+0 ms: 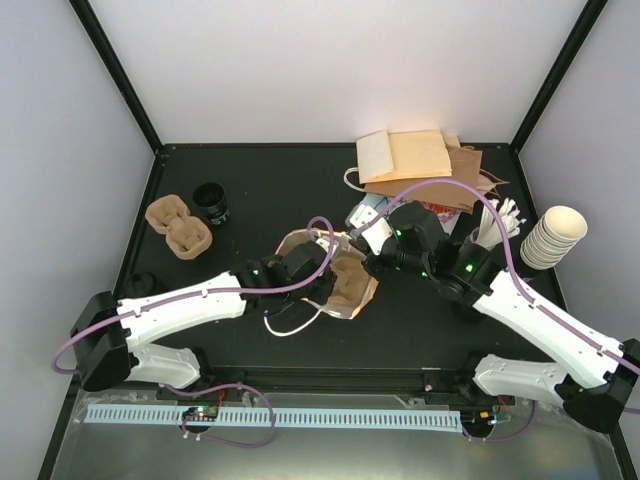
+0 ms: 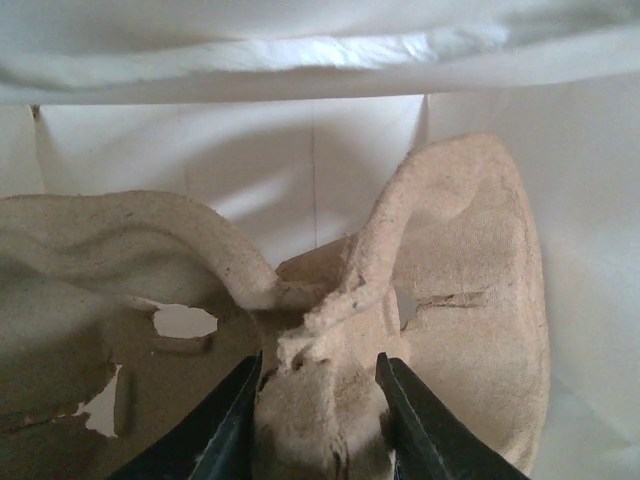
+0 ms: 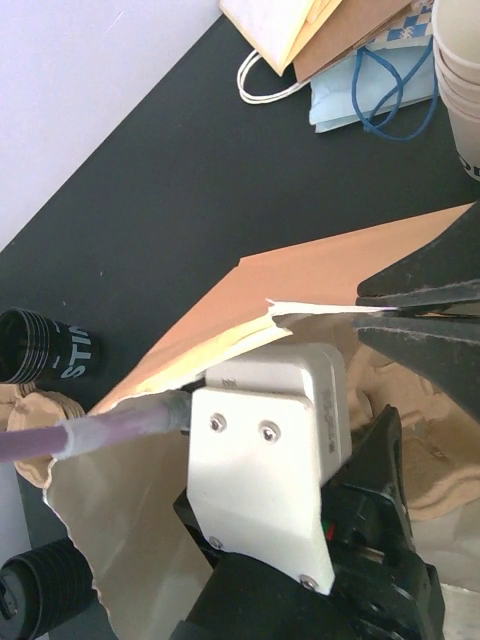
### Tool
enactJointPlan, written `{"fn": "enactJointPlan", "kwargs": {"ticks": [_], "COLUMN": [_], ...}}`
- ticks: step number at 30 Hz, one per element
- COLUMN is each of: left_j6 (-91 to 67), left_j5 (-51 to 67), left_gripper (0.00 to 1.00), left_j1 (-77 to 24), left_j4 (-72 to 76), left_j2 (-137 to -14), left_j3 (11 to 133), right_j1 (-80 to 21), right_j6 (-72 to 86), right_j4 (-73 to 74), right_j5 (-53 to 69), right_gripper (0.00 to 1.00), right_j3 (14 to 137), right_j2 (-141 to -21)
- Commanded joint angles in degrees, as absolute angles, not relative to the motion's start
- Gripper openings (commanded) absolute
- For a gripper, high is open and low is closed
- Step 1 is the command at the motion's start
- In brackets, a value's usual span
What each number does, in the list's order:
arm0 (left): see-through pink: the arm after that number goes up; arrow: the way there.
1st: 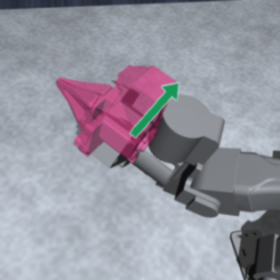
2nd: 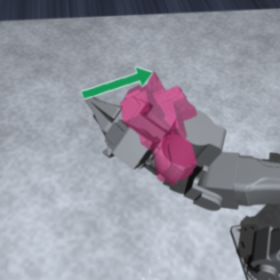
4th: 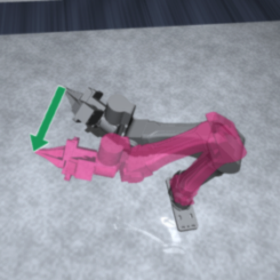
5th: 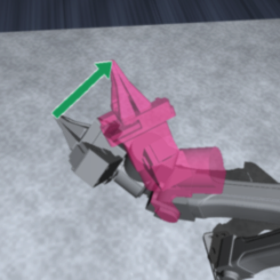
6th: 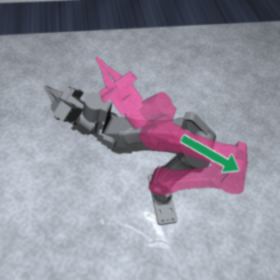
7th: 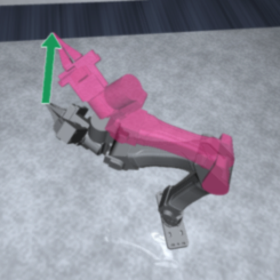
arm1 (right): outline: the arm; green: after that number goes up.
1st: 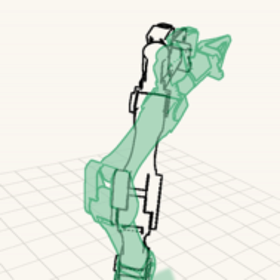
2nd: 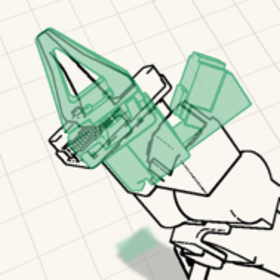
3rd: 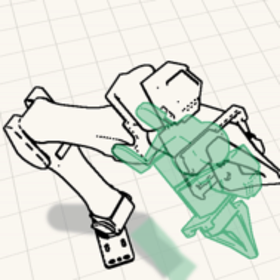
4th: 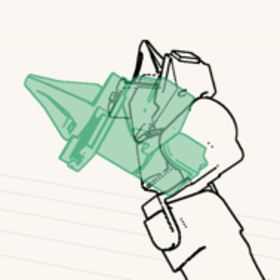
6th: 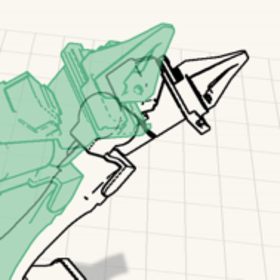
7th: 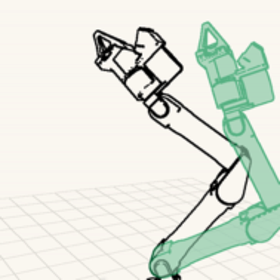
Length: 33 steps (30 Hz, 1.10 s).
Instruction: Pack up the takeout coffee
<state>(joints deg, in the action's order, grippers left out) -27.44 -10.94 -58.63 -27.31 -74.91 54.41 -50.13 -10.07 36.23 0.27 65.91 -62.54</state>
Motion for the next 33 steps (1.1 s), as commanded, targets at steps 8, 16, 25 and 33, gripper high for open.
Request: {"fn": "enactJointPlan", "kwargs": {"ticks": [8, 16, 25, 33], "left_j6": [-21.77, -23.1, -21.65, -21.03], "left_j5": [-8.75, -8.8, -9.54, -6.3], "left_gripper": [0.28, 0.29, 0.29, 0.29], "left_j1": [-59.92, -59.94, -59.93, -59.86], "left_j4": [-26.45, -29.87, -24.52, -26.51], "left_j2": [-75.82, -81.09, -80.76, -85.95], "left_j3": [52.37, 55.22, 53.39, 55.52], "right_j1": [-51.68, -55.51, -55.63, -55.63], "right_j6": [-10.31, -12.74, -8.13, -8.44], "right_j4": [30.76, 28.5, 28.04, 25.73], "right_j5": [-3.57, -5.71, -7.83, -6.3], "right_gripper": [0.01, 0.01, 0.01, 0.01], "right_j3": [67.41, 66.27, 66.01, 64.33], "right_j2": [-60.68, -59.7, -58.94, -56.32]}}
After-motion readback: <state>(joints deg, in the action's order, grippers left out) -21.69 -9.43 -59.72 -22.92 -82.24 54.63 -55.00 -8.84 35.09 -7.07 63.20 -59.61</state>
